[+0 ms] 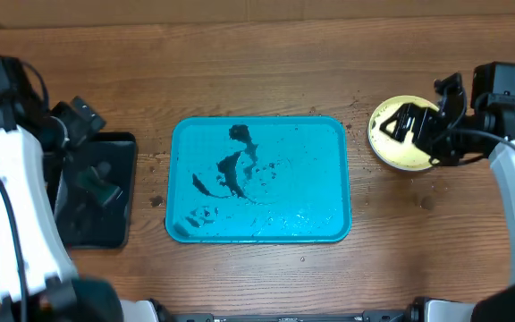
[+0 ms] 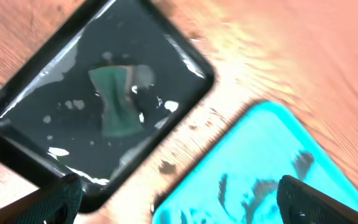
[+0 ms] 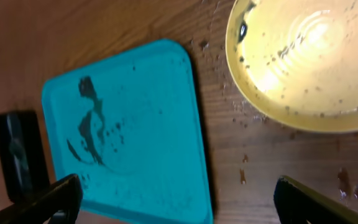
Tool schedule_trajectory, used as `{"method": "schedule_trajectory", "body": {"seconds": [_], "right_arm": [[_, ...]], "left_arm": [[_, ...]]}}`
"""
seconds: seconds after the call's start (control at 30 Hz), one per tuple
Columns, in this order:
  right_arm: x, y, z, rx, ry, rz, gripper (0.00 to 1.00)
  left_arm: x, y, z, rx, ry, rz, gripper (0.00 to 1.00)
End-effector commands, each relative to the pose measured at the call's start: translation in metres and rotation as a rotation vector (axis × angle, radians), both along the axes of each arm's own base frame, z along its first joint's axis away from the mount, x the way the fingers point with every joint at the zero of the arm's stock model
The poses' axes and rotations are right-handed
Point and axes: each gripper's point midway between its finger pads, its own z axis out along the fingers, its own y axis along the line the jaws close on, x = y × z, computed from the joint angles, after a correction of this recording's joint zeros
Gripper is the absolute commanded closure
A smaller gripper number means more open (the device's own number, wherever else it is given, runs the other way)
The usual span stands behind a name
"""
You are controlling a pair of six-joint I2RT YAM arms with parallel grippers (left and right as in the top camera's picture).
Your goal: Clean dirty plates on tray and stack at the side
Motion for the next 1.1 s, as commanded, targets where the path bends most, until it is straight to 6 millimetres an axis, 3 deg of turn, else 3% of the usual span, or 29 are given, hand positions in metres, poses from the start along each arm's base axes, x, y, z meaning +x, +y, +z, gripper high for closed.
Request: {"method": "schedule_trajectory", "body": {"seconds": [0.0,0.17,0.3,0.47,0.57,1.07], "right_arm": [[-0.019,-0.001,0.016,-0.127,-0.05,0.057,0.0],[-0.045,0.009,0.038,-0.178,-0.112,0.089,0.0],[-0.065,0.021,0.057,-0.177,-0.208,0.121,0.0],[-0.08,0.022,0.075,-0.185,-0.343,0.112,0.0],[-0.081,0.018,0.078,-0.206,-0.362,0.099,0.0],[-0.074,0.018,0.062,-0.206,-0.293,0.104,0.0]], "left_arm": [[-0.017,-0.03,0.014,0.065,-0.004,-0.062,0.0],[-0.035,-0.082,0.004,0.083,-0.061,-0.143,0.0],[-0.05,-0.099,-0.021,0.135,-0.089,-0.101,0.0],[-0.058,-0.106,-0.052,0.121,-0.012,-0.109,0.0],[-0.057,-0.106,-0.06,0.113,0.017,-0.088,0.0],[-0.053,-0.106,-0.093,0.115,0.149,-0.095,0.0]]}}
